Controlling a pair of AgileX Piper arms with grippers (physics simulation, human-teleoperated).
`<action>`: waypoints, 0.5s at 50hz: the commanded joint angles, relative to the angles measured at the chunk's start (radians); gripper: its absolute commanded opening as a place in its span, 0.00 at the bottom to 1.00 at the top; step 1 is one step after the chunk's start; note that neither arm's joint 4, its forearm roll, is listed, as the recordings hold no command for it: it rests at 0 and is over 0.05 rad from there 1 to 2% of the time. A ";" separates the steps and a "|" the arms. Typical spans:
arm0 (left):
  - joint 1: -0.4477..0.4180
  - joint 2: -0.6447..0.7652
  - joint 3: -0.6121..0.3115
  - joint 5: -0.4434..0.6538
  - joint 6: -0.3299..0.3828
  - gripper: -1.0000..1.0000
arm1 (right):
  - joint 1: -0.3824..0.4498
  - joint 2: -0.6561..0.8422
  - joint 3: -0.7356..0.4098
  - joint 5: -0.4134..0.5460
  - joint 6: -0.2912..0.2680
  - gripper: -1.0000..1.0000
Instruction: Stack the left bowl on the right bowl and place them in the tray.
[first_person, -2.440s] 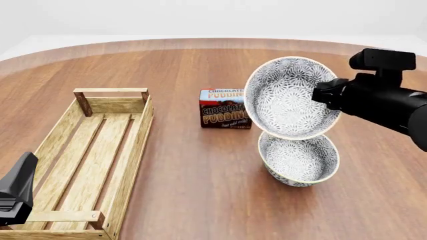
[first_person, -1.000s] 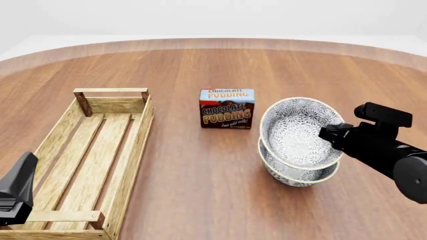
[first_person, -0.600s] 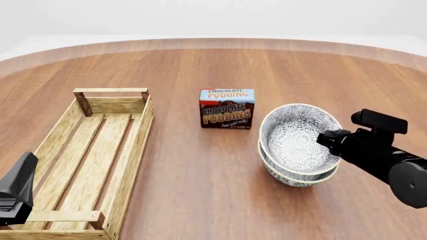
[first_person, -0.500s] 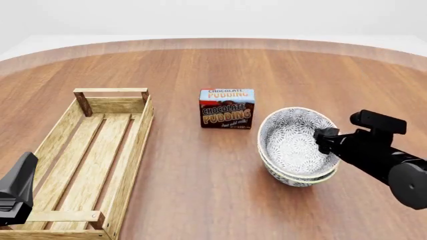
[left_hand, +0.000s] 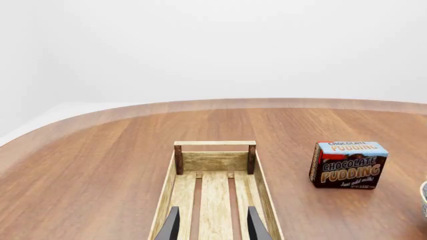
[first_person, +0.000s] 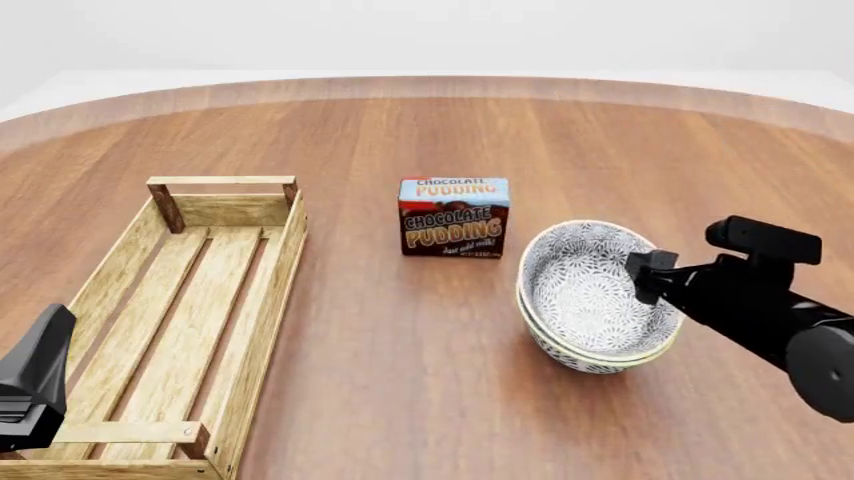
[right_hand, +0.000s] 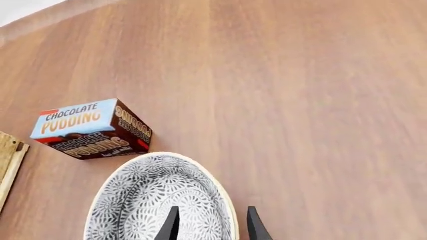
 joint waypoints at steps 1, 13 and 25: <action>0.000 0.000 0.000 0.000 0.000 1.00 | -0.029 -0.174 -0.034 0.148 -0.035 1.00; 0.000 0.000 0.000 0.000 0.000 1.00 | -0.074 -0.326 -0.051 0.272 -0.041 1.00; 0.000 0.000 0.000 0.000 0.000 1.00 | -0.071 -0.224 0.053 0.105 0.005 1.00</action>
